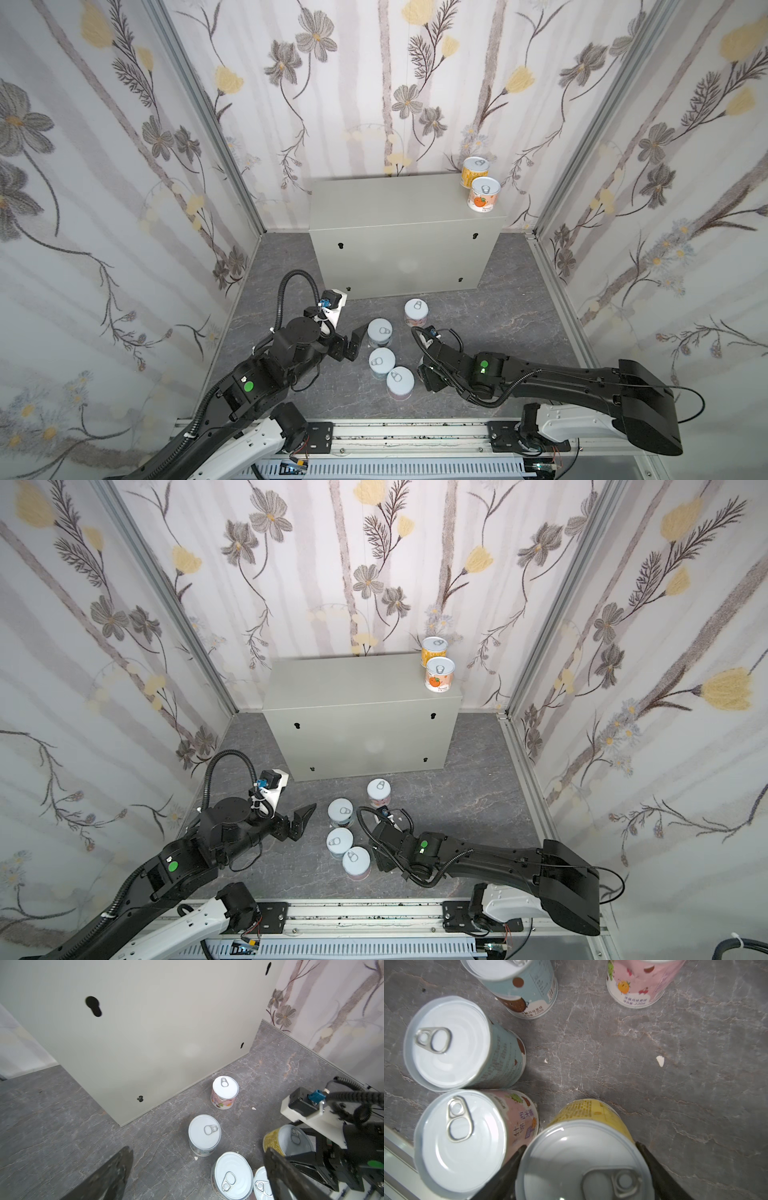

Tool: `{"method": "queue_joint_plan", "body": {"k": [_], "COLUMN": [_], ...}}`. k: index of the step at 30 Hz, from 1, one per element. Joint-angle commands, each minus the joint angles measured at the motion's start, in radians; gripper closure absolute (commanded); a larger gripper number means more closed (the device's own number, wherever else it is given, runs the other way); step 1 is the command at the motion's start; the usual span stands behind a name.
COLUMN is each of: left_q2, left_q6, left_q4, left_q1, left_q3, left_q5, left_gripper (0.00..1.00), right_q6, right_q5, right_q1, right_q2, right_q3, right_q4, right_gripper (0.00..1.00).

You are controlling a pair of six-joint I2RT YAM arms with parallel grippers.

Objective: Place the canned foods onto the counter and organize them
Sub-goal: 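Lift the yellow can and carry it up to the cabinet top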

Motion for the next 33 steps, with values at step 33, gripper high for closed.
{"method": "queue_joint_plan", "body": {"k": [33], "left_q2": [-0.117], "left_q6": [0.031], "left_q4": [0.054], "left_q1": [-0.009], "left_q3": [-0.020], "left_q5": [0.149], "left_gripper": [0.00], "right_q6": [-0.535], "right_q5": [-0.004], "right_q1": [-0.517], "right_q2": [0.531], "right_q3": [1.538], "right_q4": [-0.461], "right_gripper": [0.33]}}
